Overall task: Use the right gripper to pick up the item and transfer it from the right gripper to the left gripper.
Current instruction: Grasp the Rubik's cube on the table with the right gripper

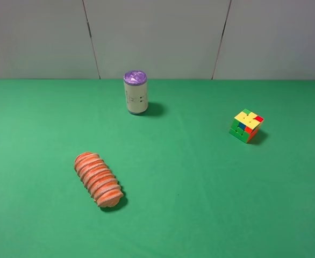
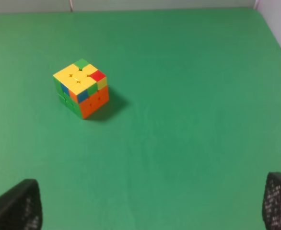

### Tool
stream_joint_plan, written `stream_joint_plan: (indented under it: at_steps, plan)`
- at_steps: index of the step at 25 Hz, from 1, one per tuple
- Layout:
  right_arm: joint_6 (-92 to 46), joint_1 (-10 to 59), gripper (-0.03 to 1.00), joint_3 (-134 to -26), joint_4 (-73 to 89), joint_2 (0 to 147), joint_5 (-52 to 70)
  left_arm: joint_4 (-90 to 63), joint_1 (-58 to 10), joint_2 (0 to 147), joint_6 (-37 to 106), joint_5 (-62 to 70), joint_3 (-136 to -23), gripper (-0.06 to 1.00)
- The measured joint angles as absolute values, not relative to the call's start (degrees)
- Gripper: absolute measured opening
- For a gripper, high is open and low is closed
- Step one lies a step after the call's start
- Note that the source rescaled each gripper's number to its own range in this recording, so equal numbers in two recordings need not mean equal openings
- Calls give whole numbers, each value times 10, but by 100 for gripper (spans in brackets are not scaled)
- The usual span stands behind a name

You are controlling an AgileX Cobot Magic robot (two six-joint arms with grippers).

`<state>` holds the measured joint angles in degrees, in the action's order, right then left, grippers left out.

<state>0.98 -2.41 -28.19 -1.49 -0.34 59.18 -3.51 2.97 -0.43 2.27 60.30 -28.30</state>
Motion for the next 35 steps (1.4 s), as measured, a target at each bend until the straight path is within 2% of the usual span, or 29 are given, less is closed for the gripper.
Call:
stream_joint_plan:
  at_steps: [35]
  plan:
    - [14,-24,100,-287,-24,-3,592,-35,30,-4,23,603,-283,91]
